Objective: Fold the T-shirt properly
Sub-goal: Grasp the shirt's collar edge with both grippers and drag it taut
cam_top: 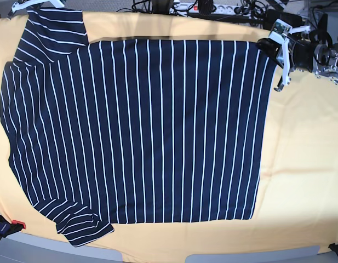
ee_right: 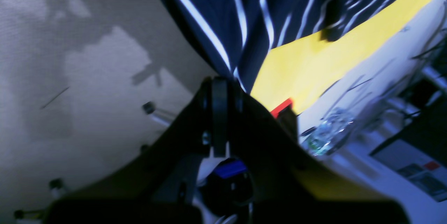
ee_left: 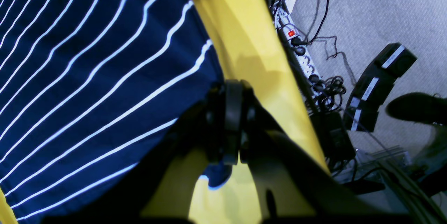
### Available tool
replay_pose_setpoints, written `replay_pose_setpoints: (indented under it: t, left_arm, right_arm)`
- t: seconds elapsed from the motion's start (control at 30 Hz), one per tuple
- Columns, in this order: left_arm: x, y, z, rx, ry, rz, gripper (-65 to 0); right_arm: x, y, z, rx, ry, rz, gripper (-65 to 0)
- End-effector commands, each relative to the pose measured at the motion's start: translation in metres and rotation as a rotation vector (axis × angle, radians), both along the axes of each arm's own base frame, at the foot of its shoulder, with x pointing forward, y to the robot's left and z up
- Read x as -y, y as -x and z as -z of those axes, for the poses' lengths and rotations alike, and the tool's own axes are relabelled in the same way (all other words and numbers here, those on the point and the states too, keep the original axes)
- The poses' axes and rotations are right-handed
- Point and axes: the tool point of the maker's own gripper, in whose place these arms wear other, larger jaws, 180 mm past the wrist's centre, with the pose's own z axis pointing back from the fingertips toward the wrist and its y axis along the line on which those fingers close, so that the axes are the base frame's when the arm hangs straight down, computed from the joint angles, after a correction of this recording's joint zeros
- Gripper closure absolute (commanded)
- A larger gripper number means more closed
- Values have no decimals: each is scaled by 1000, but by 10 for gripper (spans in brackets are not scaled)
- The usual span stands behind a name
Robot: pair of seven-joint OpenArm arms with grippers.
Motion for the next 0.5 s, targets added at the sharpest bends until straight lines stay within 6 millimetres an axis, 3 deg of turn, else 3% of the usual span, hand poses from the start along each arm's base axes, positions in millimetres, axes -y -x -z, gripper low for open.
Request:
replay_pose_setpoints:
  t: [0.0, 0.2, 0.47]
  left_arm:
    - [-2, 2, -6, -7, -1, 3, 0]
    - [-15, 15, 4, -31, -62, 26, 0]
    - [-28, 35, 8, -92, -106, 32, 0]
  right_arm:
    - [0, 3, -3, -13, 2, 3, 0]
    - [-9, 20, 7, -100, -70, 50, 0]
    - [-8, 21, 7, -91, -73, 80, 0]
